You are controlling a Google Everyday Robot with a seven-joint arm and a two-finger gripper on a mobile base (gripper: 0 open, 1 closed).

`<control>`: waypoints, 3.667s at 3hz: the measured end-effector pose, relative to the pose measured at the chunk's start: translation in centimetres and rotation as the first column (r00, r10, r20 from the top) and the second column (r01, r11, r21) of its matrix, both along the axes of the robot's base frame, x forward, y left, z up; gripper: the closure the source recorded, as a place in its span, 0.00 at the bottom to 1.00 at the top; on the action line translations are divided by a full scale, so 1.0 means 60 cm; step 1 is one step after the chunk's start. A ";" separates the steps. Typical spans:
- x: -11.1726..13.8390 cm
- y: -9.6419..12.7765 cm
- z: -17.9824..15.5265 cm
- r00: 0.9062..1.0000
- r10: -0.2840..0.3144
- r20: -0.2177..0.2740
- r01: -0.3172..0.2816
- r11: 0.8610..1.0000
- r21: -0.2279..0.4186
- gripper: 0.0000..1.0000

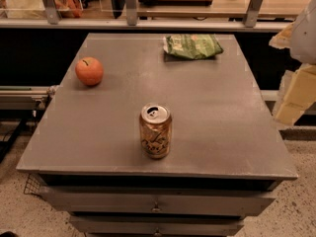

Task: Move green jalapeno chip bag near apple

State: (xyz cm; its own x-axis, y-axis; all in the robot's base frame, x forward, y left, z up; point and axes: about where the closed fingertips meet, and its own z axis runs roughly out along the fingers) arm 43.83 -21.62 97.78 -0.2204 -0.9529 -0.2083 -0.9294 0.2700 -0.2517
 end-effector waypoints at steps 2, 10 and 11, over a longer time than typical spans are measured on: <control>0.031 0.002 -0.002 0.999 0.009 0.040 -0.010 1.000 0.022 0.00; 0.569 0.093 -0.162 0.924 -0.349 0.157 0.174 0.749 0.640 0.00; 0.591 0.099 -0.200 0.915 -0.384 0.126 0.224 0.741 0.633 0.00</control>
Offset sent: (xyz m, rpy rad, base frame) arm 0.0368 0.0005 -0.0084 0.0433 -0.0577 0.0190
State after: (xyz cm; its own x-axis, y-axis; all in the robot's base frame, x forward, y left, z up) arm 79.28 -15.66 85.77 -0.3448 -0.5064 -0.7904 -0.7050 0.6956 -0.1382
